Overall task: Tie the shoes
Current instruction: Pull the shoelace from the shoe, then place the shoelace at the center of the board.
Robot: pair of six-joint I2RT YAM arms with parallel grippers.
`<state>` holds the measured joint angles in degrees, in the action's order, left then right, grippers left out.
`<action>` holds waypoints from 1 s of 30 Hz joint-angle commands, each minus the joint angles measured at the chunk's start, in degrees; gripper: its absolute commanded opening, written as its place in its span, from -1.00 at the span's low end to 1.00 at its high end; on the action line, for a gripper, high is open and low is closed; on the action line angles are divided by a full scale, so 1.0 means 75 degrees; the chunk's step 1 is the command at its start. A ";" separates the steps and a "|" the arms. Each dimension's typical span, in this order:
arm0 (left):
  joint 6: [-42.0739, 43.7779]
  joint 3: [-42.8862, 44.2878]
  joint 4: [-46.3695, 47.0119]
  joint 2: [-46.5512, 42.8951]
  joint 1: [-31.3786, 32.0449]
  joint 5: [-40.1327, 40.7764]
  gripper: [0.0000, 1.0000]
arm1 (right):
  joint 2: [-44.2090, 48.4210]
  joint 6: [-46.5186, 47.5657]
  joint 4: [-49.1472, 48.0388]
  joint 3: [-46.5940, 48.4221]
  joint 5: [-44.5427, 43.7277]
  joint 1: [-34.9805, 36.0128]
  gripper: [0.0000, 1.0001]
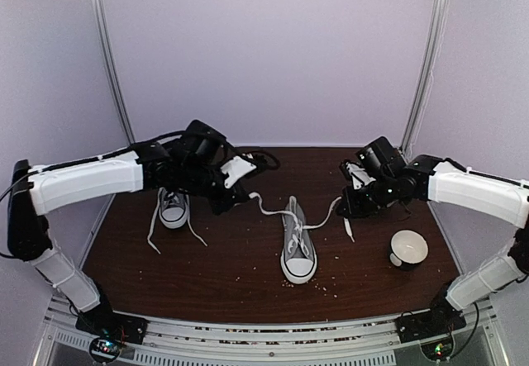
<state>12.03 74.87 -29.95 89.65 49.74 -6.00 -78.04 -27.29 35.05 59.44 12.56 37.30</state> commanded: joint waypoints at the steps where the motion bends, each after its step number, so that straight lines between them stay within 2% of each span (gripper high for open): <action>1: -0.0193 -0.0632 0.0148 -0.1331 0.0013 0.0436 -1.00 | 0.1152 0.0430 0.1203 -0.0036 0.0904 -0.0024 -1.00; 3: -0.0170 -0.1098 0.0477 -0.1942 0.0029 0.0130 -1.00 | 0.1744 0.0167 0.0823 -0.0346 0.1488 -0.0010 -1.00; 6: -0.0159 -0.2024 0.1608 -0.2696 0.0119 -0.0211 -1.00 | 0.2580 -0.0582 -0.0527 -0.1199 0.1898 -0.0007 -1.00; 8: -0.0125 -0.2379 0.1991 -0.2800 0.0189 -0.0222 -1.00 | 0.2966 -0.1454 -0.2055 -0.1972 0.1814 0.0012 -1.00; 11: -0.0012 -0.2150 0.1759 -0.2269 0.0361 -0.0334 -1.00 | 0.3134 -0.2987 -0.5296 -0.3043 0.1464 0.0149 -1.00; 13: 0.0112 -0.1922 0.1575 -0.1932 0.0500 -0.0389 -1.00 | 0.3019 -0.3208 -0.6310 -0.3306 0.0763 0.0389 -1.00; 17: 0.0232 -0.1907 0.1805 -0.1700 0.0684 -0.0671 -1.00 | 0.2311 -0.3037 -0.7533 -0.3260 -0.0694 0.1074 -1.00; 22: 0.0499 -0.2035 0.1813 -0.1680 0.0751 -0.0865 -1.00 | 0.0637 -0.3032 -0.9155 -0.2935 -0.1617 0.1679 -1.00; 30: 0.0515 -0.2340 0.1874 -0.1695 0.0797 -0.1131 -1.00 | -0.1814 -0.2770 -0.9105 -0.0970 -0.1925 0.2387 -1.00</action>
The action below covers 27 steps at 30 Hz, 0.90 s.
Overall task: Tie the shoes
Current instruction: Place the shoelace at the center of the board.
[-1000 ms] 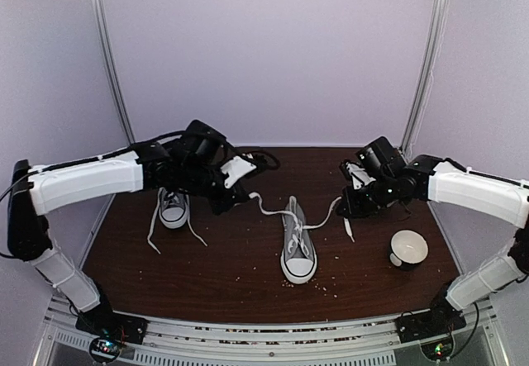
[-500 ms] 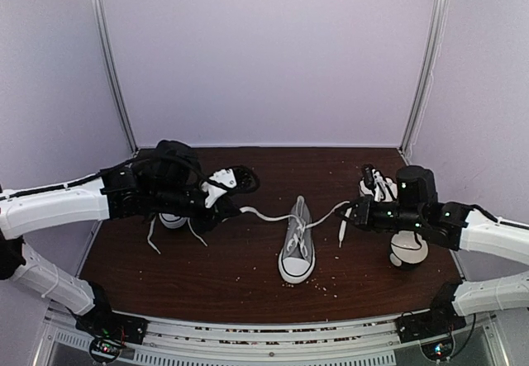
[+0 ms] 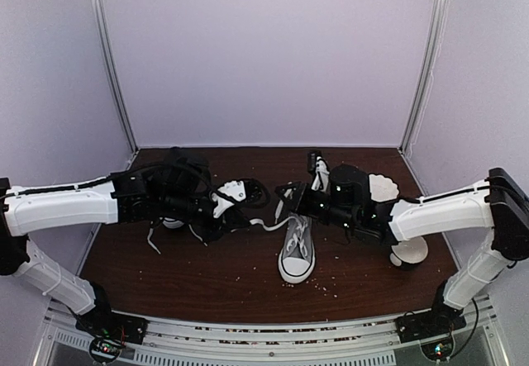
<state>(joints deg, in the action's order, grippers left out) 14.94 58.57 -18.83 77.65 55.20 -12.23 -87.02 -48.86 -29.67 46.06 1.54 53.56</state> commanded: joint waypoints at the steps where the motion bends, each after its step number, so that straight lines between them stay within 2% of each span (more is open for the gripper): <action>1: 0.0138 -0.0197 0.0442 -0.0088 0.0070 -0.0303 -1.00 | -0.0836 0.0070 -0.0483 0.0946 -0.0498 0.0244 -1.00; 5: 0.0121 -0.0240 0.0574 -0.0017 0.0070 -0.0321 -1.00 | -0.1394 0.0090 -0.0237 0.1274 -0.0637 0.0319 -1.00; 8: 0.0039 -0.0151 0.0856 0.0012 0.0070 -0.0252 -1.00 | -0.1474 0.0434 0.0565 0.1429 -0.0604 0.0324 -1.00; 10: -0.0098 -0.0073 0.1091 0.0070 0.0070 -0.0143 -1.00 | -0.1406 0.0971 0.1409 0.1630 -0.0359 0.0318 -0.73; 12: -0.0245 -0.0063 0.1353 0.0157 0.0070 -0.0123 -1.00 | -0.1330 0.1561 0.2104 0.1805 0.0318 0.0331 -0.25; 14: -0.0358 -0.0111 0.1592 0.0202 0.0070 -0.0145 -1.00 | -0.1118 0.2069 0.2683 0.1831 0.1166 0.0326 0.09; 19: -0.0366 -0.0140 0.1755 0.0172 0.0070 -0.0104 -1.00 | 0.0608 0.2962 0.3403 0.0735 0.1924 0.0199 0.58; 22: -0.0406 -0.0114 0.1906 0.0205 0.0058 0.0029 -1.00 | 0.1549 0.3550 0.4049 0.0309 0.2419 -0.0086 0.61; 27: -0.0560 0.0130 0.1895 0.0442 0.0058 0.0358 -1.00 | 0.2648 0.4989 0.5401 0.0366 0.2886 -0.0422 0.60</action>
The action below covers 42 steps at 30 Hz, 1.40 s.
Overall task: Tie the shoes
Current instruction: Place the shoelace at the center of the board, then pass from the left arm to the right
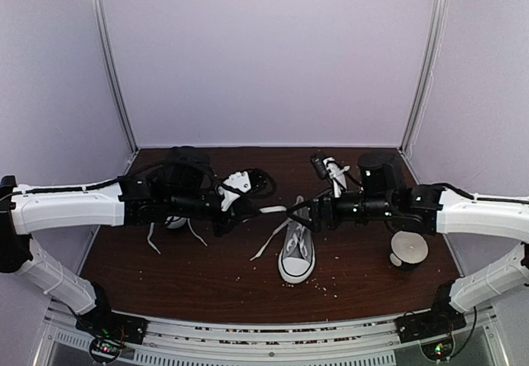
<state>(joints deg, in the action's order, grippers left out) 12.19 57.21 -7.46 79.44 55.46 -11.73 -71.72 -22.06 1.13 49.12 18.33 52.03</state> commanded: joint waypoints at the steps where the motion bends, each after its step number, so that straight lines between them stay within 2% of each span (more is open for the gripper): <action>1: -0.0195 0.0353 0.0365 0.0236 0.0020 0.0291 -1.00 | 0.0799 0.1638 0.1305 -0.0050 0.0669 -0.0267 0.59; 5: -0.0191 0.0407 0.0445 0.0258 -0.0005 0.0258 -1.00 | 0.1219 0.2416 0.0123 -0.0416 0.0552 -0.0354 0.60; 9: -0.0172 0.0529 0.0426 0.0353 -0.0191 0.0337 -1.00 | 0.0372 0.2879 -0.1255 -0.0365 0.0698 -0.0386 0.55; 13: -0.0097 0.0744 0.0234 0.0482 -0.0322 0.0373 -1.00 | -0.1082 0.3110 -0.0704 0.0816 0.1475 -0.0498 0.42; 16: -0.0044 0.0824 0.0185 0.0549 -0.0356 0.0371 -1.00 | -0.1860 0.3078 -0.0757 0.1169 0.1831 -0.0683 0.37; 21: -0.0065 0.0898 0.0120 0.0616 -0.0507 0.0260 -1.00 | -0.2392 0.2404 -0.1727 0.1209 0.2330 -0.1116 0.18; 27: -0.0078 0.1062 0.0009 0.0777 -0.0575 0.0126 -1.00 | -0.2719 0.2470 -0.1720 0.1457 0.2373 -0.1122 0.02; 31: -0.0089 0.1128 0.0022 0.0839 -0.0575 0.0054 -1.00 | -0.2740 0.2423 -0.1752 0.1488 0.2406 -0.1118 -0.25; 36: -0.0173 0.1272 -0.0122 0.0988 -0.0583 -0.0084 -1.00 | -0.2653 0.2117 -0.1958 0.1337 0.2642 -0.1135 -1.00; 38: -0.0327 0.1396 -0.0242 0.1124 -0.0580 -0.0160 -1.00 | -0.2557 0.1769 -0.2209 0.1111 0.2540 -0.1190 -1.00; 39: -0.0420 0.1441 -0.0292 0.1191 -0.0586 -0.0161 -0.78 | -0.2521 0.1468 -0.2316 0.1008 0.2391 -0.1255 -1.00; 40: -0.0523 0.1471 -0.0304 0.1249 -0.0586 -0.0148 -0.42 | -0.2515 0.1267 -0.2401 0.0928 0.2339 -0.1329 -1.00; 41: -0.0629 0.1485 -0.0286 0.1290 -0.0586 -0.0120 -0.15 | -0.2526 0.0991 -0.2468 0.0861 0.2291 -0.1432 -1.00; 42: -0.0702 0.1489 -0.0274 0.1326 -0.0586 -0.0113 0.00 | -0.2562 0.0555 -0.2581 0.0787 0.2196 -0.1525 -1.00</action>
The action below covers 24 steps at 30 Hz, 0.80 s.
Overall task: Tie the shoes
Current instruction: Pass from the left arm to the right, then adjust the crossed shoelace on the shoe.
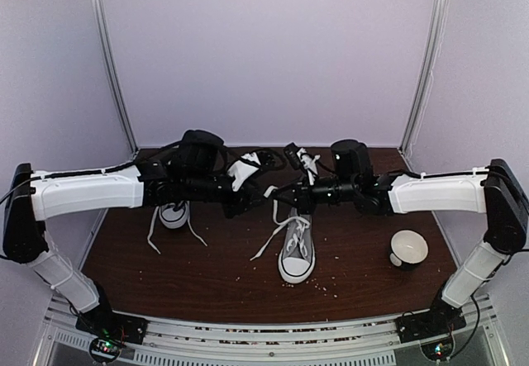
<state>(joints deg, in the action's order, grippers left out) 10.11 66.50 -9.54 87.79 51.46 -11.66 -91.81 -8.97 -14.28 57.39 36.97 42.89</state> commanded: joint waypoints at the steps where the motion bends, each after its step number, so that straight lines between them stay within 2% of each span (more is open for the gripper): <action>1: -0.0500 0.0250 0.0040 0.0242 -0.0053 -0.0109 0.09 | 0.0079 -0.1478 -0.0625 -0.0370 -0.0434 -0.0374 -1.00; 4: -0.0889 0.0316 0.0075 0.0383 -0.0053 0.0084 0.27 | -0.0096 -0.2157 -0.0272 -0.0313 -0.1328 -0.0496 -1.00; 6: -0.1281 0.0643 -0.0248 0.0754 -0.0053 0.0278 0.25 | -0.0255 -0.2677 -0.0084 -0.0276 -0.1678 -0.0543 -1.00; 10: -0.1706 0.1839 -0.1052 0.1993 -0.0056 -0.0563 0.11 | -0.0427 -0.3398 0.0197 -0.0352 -0.2349 -0.0636 -1.00; 13: -0.2070 0.2110 -0.0830 0.2623 -0.0079 -0.0502 0.17 | -0.0430 -0.3510 0.0719 -0.0397 -0.2852 -0.0686 -1.00; 17: -0.2507 0.2356 -0.0586 0.3222 -0.0275 -0.0373 0.22 | -0.0306 -0.3683 0.0764 -0.0640 -0.3016 -0.0744 -1.00; 19: -0.2559 0.2592 -0.0647 0.3550 -0.0287 -0.0202 0.14 | -0.0308 -0.3727 0.0736 -0.0692 -0.2986 -0.0756 -1.00; 22: -0.2536 0.2914 -0.0664 0.4005 -0.0287 -0.0087 -0.09 | -0.0324 -0.3757 0.0712 -0.0747 -0.2919 -0.0762 -1.00; 24: -0.2517 0.3037 -0.0657 0.4220 -0.0287 -0.0118 -0.14 | -0.0296 -0.3774 0.0682 -0.0805 -0.2924 -0.0762 -1.00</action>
<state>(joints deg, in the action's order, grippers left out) -7.53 85.76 -15.35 117.27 49.54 -13.04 -94.87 -36.05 -8.99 52.31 16.58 37.47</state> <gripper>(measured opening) 0.456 0.007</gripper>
